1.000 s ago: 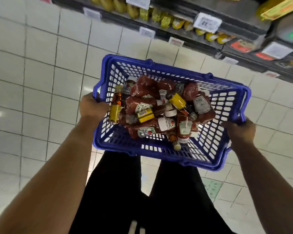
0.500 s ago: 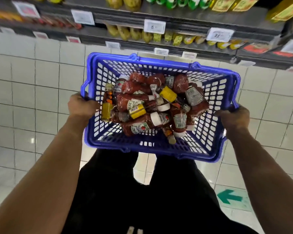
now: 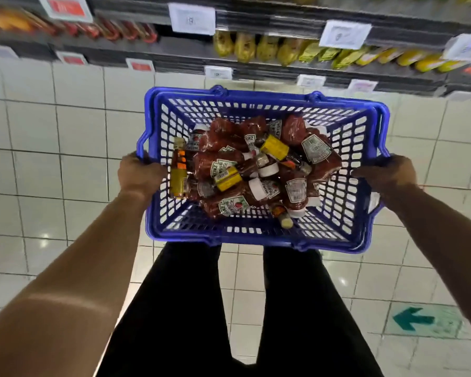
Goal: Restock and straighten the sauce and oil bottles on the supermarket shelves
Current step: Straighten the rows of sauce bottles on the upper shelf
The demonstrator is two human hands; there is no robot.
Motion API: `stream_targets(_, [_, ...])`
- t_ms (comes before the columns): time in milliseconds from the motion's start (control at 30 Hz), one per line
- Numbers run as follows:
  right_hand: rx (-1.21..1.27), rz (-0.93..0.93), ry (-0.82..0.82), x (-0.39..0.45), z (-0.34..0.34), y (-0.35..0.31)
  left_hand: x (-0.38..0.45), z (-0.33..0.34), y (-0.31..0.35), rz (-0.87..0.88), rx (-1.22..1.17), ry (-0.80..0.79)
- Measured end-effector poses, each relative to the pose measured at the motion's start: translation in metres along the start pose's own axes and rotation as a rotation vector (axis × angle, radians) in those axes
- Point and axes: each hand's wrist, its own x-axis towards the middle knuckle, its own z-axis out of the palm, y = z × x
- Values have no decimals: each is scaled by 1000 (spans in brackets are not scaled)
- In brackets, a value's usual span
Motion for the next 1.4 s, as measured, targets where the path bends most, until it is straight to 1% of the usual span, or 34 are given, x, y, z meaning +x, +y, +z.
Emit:
stream_targets(67, [23,36,-13,10,33,-7,34,0,-4,10,28,-3])
stream_targets(200, [137,96,-45,55,98,-16,97,15,-11,28,89,55])
stream_targets(400, [188,100,-26,122,158,-31,166,55,-8,32,90,74])
stream_targets(567, [187,100,-3,156,184,-43,203,88,3,9,91,44])
stream_targets(733, [189,100,19,175,198,-47,221,108,1,8,115,42])
stream_targets(833, [132,105,32,177,200,-47,225,109,-3,32,106,43])
stream_targets(900, [56,88,32,171,196,-47,218,107,-7,57,146,51])
stream_targets(933, [21,86,56,163,193,-48,211,105,-8,98,171,85])
stream_targets(967, [-6,72,116,154,188,-50,204,103,-8,193,183,148])
stream_targets(1033, [-47,-52,308,130,182,-55,186,101,-3,515,163,298])
stream_targets(1067, [-53,-122,366,118,183,-58,177,103,2,683,145,341])
stream_targets(1100, [-52,-148,331,107,188,-61,170,109,7,811,153,331])
stream_targets(1133, [-24,-131,204,97,198,-65,166,117,12,884,182,264])
stream_targets(1167, [36,-66,19,85,210,-71,161,128,16,892,238,147])
stream_targets(1233, [203,172,-359,67,235,-82,152,154,20,794,432,-145])
stream_targets(1267, [292,272,-493,62,248,-88,150,169,18,757,534,-257])
stream_targets(1300, [391,341,-573,61,260,-93,150,182,15,734,617,-339])
stream_targets(1333, [491,382,-616,62,271,-98,151,195,13,723,681,-391])
stream_targets(1400, [685,450,-658,68,290,-109,158,212,13,739,790,-409])
